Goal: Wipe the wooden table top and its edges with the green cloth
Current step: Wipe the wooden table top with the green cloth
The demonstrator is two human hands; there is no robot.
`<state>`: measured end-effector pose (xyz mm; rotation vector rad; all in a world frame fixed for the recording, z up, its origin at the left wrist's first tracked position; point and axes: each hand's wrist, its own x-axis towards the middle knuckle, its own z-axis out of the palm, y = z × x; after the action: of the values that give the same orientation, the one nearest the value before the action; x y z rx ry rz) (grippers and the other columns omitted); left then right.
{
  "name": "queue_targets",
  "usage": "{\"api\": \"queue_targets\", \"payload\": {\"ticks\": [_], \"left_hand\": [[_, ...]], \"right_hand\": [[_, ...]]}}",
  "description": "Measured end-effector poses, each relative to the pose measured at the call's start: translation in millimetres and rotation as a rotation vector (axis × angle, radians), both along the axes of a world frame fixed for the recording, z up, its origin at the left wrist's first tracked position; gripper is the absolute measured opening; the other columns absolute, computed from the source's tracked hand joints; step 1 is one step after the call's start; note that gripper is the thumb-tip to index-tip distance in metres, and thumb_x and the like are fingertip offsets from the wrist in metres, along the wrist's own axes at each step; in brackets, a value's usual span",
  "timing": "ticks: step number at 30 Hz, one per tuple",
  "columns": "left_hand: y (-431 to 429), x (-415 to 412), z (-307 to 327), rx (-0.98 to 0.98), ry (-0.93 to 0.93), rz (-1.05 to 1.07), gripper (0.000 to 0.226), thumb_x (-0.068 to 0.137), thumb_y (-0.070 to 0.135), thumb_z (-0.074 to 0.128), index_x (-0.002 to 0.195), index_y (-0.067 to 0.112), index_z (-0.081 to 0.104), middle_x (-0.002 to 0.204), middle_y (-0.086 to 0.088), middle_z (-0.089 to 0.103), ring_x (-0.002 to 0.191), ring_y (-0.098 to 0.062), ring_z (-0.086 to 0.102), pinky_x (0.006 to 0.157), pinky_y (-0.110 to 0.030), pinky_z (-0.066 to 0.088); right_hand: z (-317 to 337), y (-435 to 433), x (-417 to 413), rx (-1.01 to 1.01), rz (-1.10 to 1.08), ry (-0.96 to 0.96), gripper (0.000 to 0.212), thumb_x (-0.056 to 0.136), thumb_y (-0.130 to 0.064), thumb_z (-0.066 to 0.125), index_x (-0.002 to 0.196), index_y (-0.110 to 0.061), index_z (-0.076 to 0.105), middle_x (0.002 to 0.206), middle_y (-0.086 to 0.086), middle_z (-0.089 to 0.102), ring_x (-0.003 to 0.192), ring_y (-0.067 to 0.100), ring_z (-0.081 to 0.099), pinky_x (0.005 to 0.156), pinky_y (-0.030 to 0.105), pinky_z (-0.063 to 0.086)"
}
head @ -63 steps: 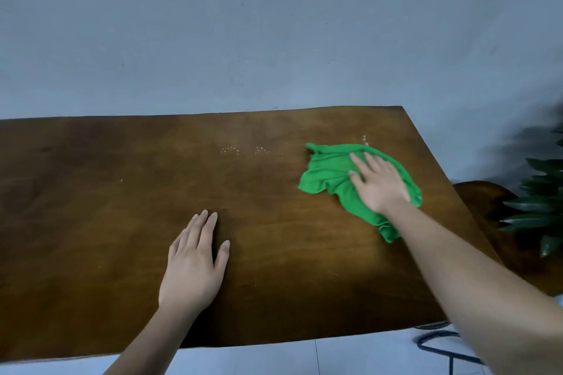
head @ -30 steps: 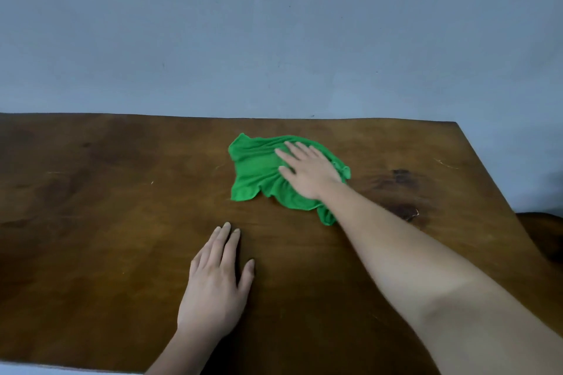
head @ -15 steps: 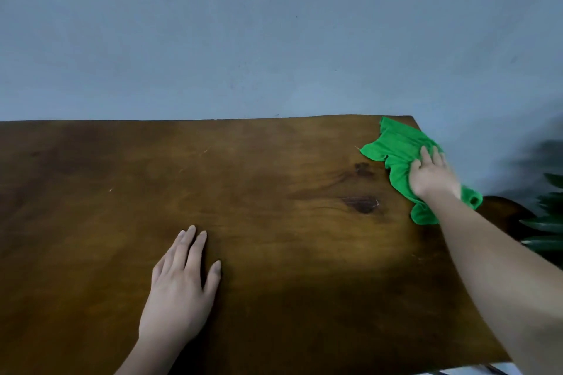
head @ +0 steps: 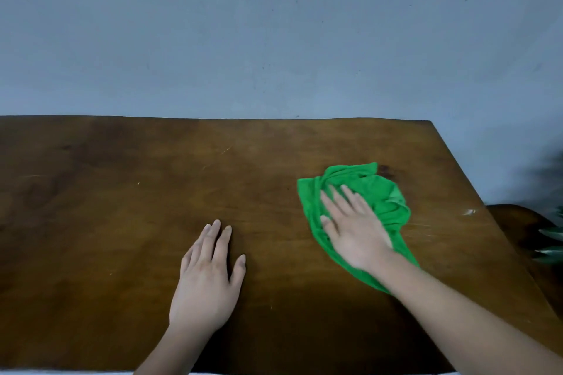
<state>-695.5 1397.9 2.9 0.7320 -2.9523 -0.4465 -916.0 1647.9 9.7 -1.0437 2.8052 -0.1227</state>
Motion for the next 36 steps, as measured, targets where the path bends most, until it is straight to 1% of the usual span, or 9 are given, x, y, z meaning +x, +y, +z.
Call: {"api": "queue_targets", "payload": {"ticks": [4,7,11,14,18,21,26,31,36], "left_hand": [[-0.9,0.0,-3.7,0.0,0.005,-0.002,0.078,0.108,0.074,0.021,0.174,0.034,0.022,0.184,0.009,0.014,0.17,-0.012,0.003,0.132,-0.037,0.006],[0.0,2.4,-4.9,-0.03,0.005,-0.007,0.083,0.107,0.073,0.018,0.174,0.025,0.026,0.182,0.003,0.023,0.17,-0.014,0.009,0.135,-0.037,0.011],[0.2,2.9,-5.1,-0.031,0.006,0.032,0.088,0.106,0.075,0.016,0.174,0.02,0.025,0.182,0.001,0.024,0.17,-0.015,0.013,0.136,-0.037,0.014],[-0.6,2.7,-5.7,-0.036,0.019,0.025,0.085,0.106,0.077,0.015,0.175,0.027,0.022,0.184,0.007,0.015,0.17,-0.01,0.002,0.135,-0.035,0.009],[-1.9,3.7,-7.0,-0.044,0.031,0.026,0.085,0.105,0.079,0.014,0.176,0.031,0.016,0.184,0.012,0.009,0.168,-0.006,-0.006,0.133,-0.032,0.003],[-1.9,3.0,-7.5,-0.049,0.036,0.024,0.084,0.106,0.078,0.016,0.176,0.031,0.017,0.184,0.011,0.009,0.168,-0.005,-0.006,0.133,-0.032,0.003],[-2.6,4.0,-4.4,-0.044,0.037,0.023,0.081,0.107,0.075,0.02,0.175,0.031,0.021,0.184,0.009,0.015,0.17,-0.01,0.002,0.133,-0.034,0.007],[-1.5,3.1,-0.4,-0.025,0.017,0.012,0.077,0.109,0.071,0.026,0.174,0.03,0.024,0.184,0.005,0.017,0.17,-0.016,0.009,0.134,-0.041,0.011],[0.5,7.7,0.9,-0.02,0.027,-0.018,0.073,0.111,0.065,0.028,0.173,0.025,0.03,0.182,-0.001,0.023,0.17,-0.022,0.016,0.135,-0.045,0.017]], "right_hand": [[0.8,-92.0,24.7,-0.028,0.31,-0.048,0.069,0.114,-0.061,0.004,0.178,-0.036,0.003,0.186,-0.01,-0.002,0.171,0.017,-0.016,0.139,0.044,-0.006],[4.7,-161.7,29.0,-0.032,0.505,-0.049,0.063,0.117,-0.051,0.014,0.178,-0.034,0.011,0.186,-0.008,0.005,0.173,0.018,-0.005,0.139,0.045,-0.001],[15.5,-234.7,13.4,-0.009,0.594,-0.072,0.059,0.12,-0.046,0.018,0.178,-0.036,0.014,0.186,-0.008,0.006,0.173,0.016,0.0,0.14,0.048,0.004],[22.9,-263.4,-6.7,0.0,0.523,-0.085,0.059,0.12,-0.051,0.016,0.178,-0.038,0.014,0.187,-0.007,0.004,0.173,0.016,0.0,0.139,0.049,0.004],[32.1,-265.3,-39.0,-0.016,0.315,-0.072,0.062,0.118,-0.058,0.01,0.177,-0.039,0.007,0.187,-0.002,0.002,0.173,0.023,0.003,0.14,0.049,0.002],[37.1,-235.8,-66.2,-0.024,0.133,-0.064,0.065,0.117,-0.06,0.007,0.178,-0.037,0.004,0.187,0.001,0.003,0.173,0.026,0.004,0.14,0.05,0.003],[36.1,-144.2,-91.7,-0.008,-0.066,-0.053,0.065,0.118,-0.057,0.009,0.178,-0.034,0.003,0.187,-0.001,-0.003,0.173,0.021,-0.003,0.14,0.046,0.001],[24.6,-59.1,-43.6,-0.004,-0.249,-0.054,0.067,0.117,-0.057,0.008,0.178,-0.032,0.0,0.187,-0.001,-0.008,0.173,0.022,-0.009,0.14,0.047,-0.001],[12.4,-52.3,62.0,-0.017,-0.249,-0.07,0.069,0.114,-0.057,0.001,0.177,-0.03,-0.006,0.186,0.0,-0.011,0.172,0.025,-0.015,0.139,0.049,-0.005]]}}
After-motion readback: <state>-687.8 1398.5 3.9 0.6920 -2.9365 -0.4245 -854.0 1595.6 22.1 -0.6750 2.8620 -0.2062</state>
